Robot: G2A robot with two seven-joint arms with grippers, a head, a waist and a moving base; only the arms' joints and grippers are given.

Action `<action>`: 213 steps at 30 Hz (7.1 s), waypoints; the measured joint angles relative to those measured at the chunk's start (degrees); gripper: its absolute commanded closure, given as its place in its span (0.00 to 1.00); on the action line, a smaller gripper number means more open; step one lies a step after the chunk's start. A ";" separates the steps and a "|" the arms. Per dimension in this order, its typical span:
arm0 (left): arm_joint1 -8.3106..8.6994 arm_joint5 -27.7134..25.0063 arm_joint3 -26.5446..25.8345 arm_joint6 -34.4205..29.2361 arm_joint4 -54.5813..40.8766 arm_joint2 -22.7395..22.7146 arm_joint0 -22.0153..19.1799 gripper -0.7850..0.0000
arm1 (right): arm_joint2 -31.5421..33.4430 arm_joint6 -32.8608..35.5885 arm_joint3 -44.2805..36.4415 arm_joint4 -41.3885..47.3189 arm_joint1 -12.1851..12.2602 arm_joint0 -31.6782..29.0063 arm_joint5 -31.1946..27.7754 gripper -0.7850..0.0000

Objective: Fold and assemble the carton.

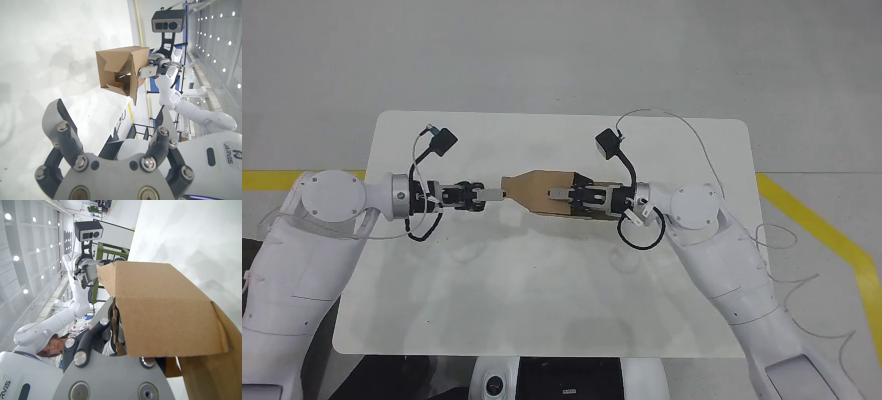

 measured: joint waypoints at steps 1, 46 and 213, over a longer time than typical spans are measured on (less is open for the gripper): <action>-0.04 0.58 0.42 0.25 0.44 0.28 -0.33 0.00 | 0.03 0.01 0.01 0.20 0.01 -0.04 -0.25 1.00; -1.25 1.50 5.44 -1.16 0.69 5.93 -4.06 0.00 | -3.89 3.80 0.59 9.43 -1.10 2.98 -7.13 1.00; -0.16 -53.05 4.74 68.99 82.68 8.52 1.66 0.00 | 1.92 -0.74 7.59 1.78 -0.61 -1.38 -1.93 0.00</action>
